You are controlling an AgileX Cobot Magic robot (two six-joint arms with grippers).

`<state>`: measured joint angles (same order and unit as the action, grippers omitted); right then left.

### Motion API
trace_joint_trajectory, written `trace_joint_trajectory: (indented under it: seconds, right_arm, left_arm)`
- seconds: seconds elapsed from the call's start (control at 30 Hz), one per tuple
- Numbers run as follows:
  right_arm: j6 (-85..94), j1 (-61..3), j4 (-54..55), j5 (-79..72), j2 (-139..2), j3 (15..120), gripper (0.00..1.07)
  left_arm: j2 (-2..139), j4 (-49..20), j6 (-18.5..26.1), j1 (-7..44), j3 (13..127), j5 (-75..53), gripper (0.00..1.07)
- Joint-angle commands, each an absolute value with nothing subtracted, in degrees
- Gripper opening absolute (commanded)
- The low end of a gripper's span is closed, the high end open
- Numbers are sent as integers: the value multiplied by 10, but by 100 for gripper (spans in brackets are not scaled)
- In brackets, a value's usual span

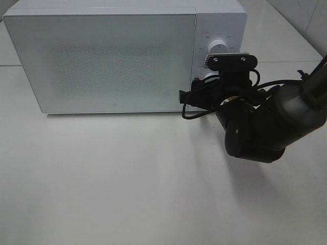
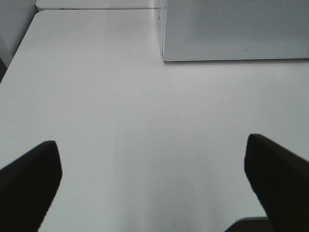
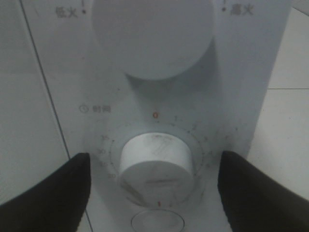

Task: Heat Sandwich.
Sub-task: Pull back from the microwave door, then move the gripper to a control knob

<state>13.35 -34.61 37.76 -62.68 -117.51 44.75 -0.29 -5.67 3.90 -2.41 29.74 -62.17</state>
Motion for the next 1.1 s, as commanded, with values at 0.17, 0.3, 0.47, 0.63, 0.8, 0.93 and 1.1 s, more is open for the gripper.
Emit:
trace_joint_trajectory:
  seconds: [0.17,0.3,0.47,0.63,0.8,0.93,1.1]
  right_arm:
    - [134,-348,373,-644,-1173,449,51]
    - [134,-348,373,-645,-1173,449,28]
    - [134,-348,373,-645,-1173,449,14]
    - [134,-348,373,-645,-1173,449,16]
    - [134,-348,373,-646,-1173,449,17]
    - [133,-348,373,-647,-1173,449,18]
    - [96,-348,373,-647,-1173,449,18]
  left_arm:
    - [-12,-58,36,-26,297,-614,98]
    - [-12,-58,36,-26,297,-614,98]
    - [-12,-58,36,-26,297,-614,98]
    - [-12,-58,36,-26,297,-614,98]
    - [-12,-58,36,-26,297,-614,98]
    - [-12,-58,36,-26,297,-614,98]
    - [-12,-58,36,-26,297,-614,98]
